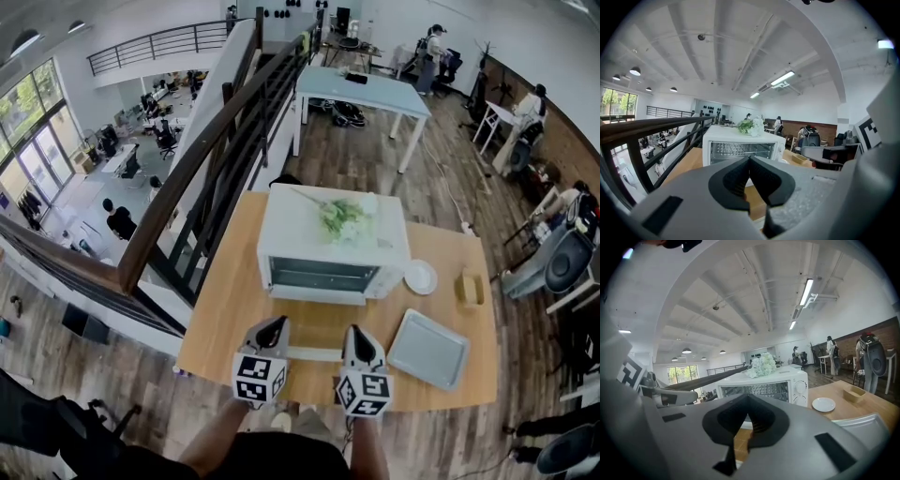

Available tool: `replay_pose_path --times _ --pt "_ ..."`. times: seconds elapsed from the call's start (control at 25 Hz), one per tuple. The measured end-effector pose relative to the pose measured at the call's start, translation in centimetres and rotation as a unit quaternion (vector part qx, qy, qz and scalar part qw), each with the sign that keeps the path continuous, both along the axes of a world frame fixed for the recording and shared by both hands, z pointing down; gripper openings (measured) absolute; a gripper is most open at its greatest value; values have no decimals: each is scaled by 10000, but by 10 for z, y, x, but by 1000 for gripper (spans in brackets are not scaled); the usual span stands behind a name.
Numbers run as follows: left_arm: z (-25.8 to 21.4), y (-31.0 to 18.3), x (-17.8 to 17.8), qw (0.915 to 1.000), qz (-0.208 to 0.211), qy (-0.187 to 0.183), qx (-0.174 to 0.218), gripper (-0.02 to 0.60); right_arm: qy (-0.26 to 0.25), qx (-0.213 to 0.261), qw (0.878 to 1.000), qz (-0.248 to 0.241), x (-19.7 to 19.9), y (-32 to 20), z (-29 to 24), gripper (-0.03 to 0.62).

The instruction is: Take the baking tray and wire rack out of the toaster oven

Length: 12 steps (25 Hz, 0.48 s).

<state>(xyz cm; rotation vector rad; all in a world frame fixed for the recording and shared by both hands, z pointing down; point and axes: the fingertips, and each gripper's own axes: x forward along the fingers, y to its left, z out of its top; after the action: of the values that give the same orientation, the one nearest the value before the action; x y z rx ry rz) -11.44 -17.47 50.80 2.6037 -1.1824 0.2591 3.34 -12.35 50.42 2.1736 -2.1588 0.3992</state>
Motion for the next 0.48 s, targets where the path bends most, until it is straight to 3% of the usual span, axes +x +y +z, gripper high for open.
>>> replay_pose_path --times 0.48 --pt "29 -81 43 9991 -367 -55 -226 3 -407 -287 9986 -186 47 -88 39 0"
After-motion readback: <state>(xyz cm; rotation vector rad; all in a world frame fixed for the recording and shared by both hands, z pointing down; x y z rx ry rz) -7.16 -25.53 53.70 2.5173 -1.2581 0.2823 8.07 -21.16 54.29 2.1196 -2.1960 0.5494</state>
